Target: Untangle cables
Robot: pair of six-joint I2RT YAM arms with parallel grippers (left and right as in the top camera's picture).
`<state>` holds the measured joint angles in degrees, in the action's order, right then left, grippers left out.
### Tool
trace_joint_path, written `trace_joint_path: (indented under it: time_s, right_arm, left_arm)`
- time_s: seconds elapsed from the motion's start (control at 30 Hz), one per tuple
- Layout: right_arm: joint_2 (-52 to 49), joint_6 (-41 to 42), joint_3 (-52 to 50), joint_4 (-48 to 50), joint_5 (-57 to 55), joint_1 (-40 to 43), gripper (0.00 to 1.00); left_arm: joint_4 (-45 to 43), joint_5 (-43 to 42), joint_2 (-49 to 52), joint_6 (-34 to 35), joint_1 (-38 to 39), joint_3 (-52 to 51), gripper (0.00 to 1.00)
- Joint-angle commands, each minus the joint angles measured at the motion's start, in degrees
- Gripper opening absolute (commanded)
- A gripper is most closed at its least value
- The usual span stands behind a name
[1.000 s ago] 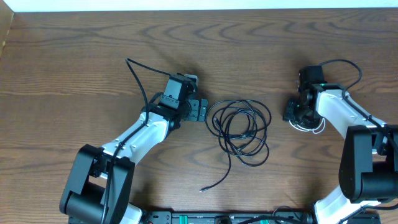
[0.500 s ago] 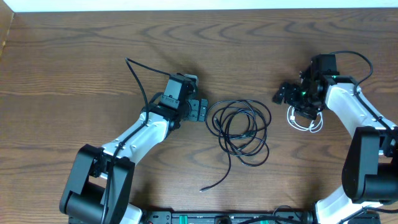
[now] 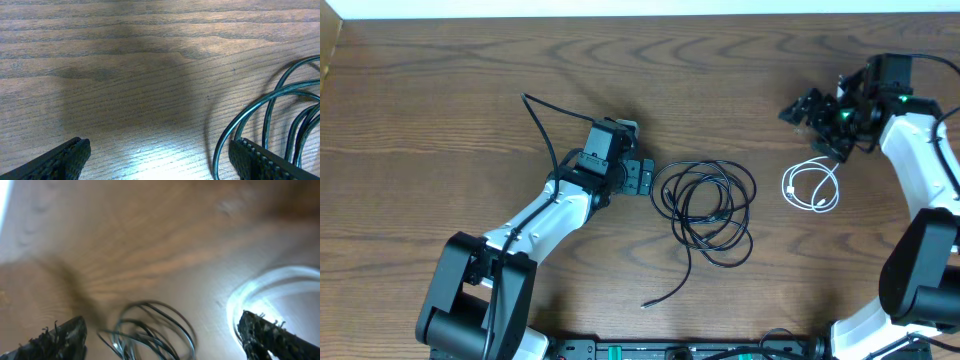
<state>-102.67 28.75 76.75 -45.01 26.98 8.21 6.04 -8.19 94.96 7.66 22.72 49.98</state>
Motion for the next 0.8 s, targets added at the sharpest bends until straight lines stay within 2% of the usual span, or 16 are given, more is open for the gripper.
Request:
trace_joint_path:
  time_s: [0.0, 0.17, 0.5, 0.63, 0.77]
  right_arm:
    - [1.0, 2.1, 0.3, -6.1, -9.2, 0.0, 0.94]
    - [1.0, 8.8, 0.1, -15.8, -21.0, -0.1, 0.93]
    - [1.0, 9.5, -0.9, -17.0, -26.2, -2.0, 0.92]
    - [1.0, 9.3, -1.1, -13.7, -25.4, -3.9, 0.89]
    - [1.0, 5.5, -1.1, -5.3, -18.4, -5.2, 0.89]
  left_arm:
    - [0.1, 1.0, 0.5, -0.1, 0.1, -0.3, 0.93]
    - [0.1, 1.0, 0.5, -0.1, 0.1, -0.3, 0.93]
    - [0.1, 1.0, 0.5, -0.1, 0.1, -0.3, 0.93]
    - [0.1, 1.0, 0.5, -0.1, 0.1, -0.3, 0.93]
    - [0.1, 1.0, 0.5, -0.1, 0.1, -0.3, 0.94]
